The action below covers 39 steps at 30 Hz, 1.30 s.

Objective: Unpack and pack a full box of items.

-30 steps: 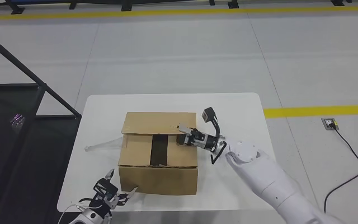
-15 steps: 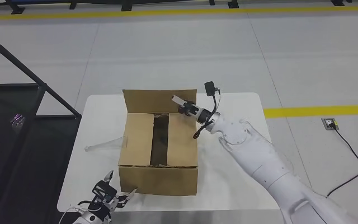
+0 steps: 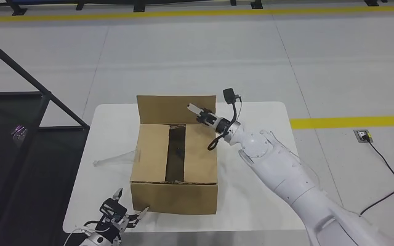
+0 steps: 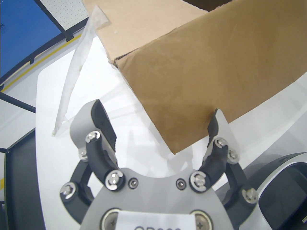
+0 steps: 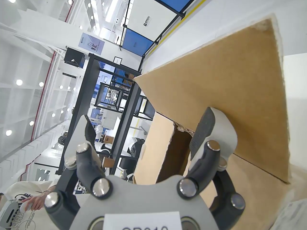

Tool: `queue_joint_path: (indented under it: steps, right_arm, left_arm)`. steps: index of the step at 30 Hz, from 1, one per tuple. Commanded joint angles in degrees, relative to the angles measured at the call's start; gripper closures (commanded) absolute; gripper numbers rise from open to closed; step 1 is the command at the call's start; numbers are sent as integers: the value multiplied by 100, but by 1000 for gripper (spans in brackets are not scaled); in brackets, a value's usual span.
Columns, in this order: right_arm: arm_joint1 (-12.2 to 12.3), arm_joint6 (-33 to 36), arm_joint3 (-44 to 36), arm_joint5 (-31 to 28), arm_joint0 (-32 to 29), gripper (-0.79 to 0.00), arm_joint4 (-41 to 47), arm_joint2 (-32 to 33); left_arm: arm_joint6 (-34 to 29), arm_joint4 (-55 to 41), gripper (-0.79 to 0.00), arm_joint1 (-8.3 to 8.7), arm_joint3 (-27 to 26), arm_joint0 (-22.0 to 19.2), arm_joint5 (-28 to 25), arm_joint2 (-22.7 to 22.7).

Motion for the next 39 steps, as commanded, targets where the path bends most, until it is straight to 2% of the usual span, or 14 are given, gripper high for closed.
queue_joint_path:
  steps: [1, 6, 15, 19, 23, 25, 27, 29, 32, 35, 39]
  right_arm:
    - [-16, 74, -104, -43, -96, -785, 173, 70]
    - [-186, -17, 201, 112, 59, -785, 437, 184]
    - [-692, -599, 1461, 1060, 539, -785, 363, 37]
    - [-895, -476, 1856, 948, 570, -785, 528, 50]
    - [-1018, -485, 1988, 186, 573, -785, 550, 113]
    - [-1041, -283, 1973, -347, 584, -785, 535, 156]
    - [-1054, 238, 1877, -784, 590, -785, 551, 182]
    - [-1073, 880, 1783, -887, 625, -785, 536, 166]
    - [-1152, 1684, 1610, -504, 656, -785, 520, 76]
    - [-1273, 2315, 1598, 252, 730, -785, 427, -77]
    - [-1483, 2661, 1719, 989, 778, -785, 328, -259]
  left_arm:
    - [0, 0, -785, 0, 0, 0, 0, 0]
    - [17, 112, -785, 6, -33, 18, 1, 23]
    - [158, -14, -785, 14, 140, 91, 12, -32]
    - [202, -63, -785, 14, 206, 89, 38, -43]
    - [225, -93, -785, 17, 179, 106, 35, -48]
    - [305, -145, -785, 18, 117, 141, 9, -61]
    - [523, -302, -785, 16, 23, 222, -2, -106]
    - [684, -457, -785, 20, -78, 322, 11, -231]
    - [869, -875, -785, 16, -209, 464, 60, -472]
    - [992, -1392, -785, 8, -295, 580, 69, -724]
    - [974, -2073, -785, -6, -305, 664, 30, -989]
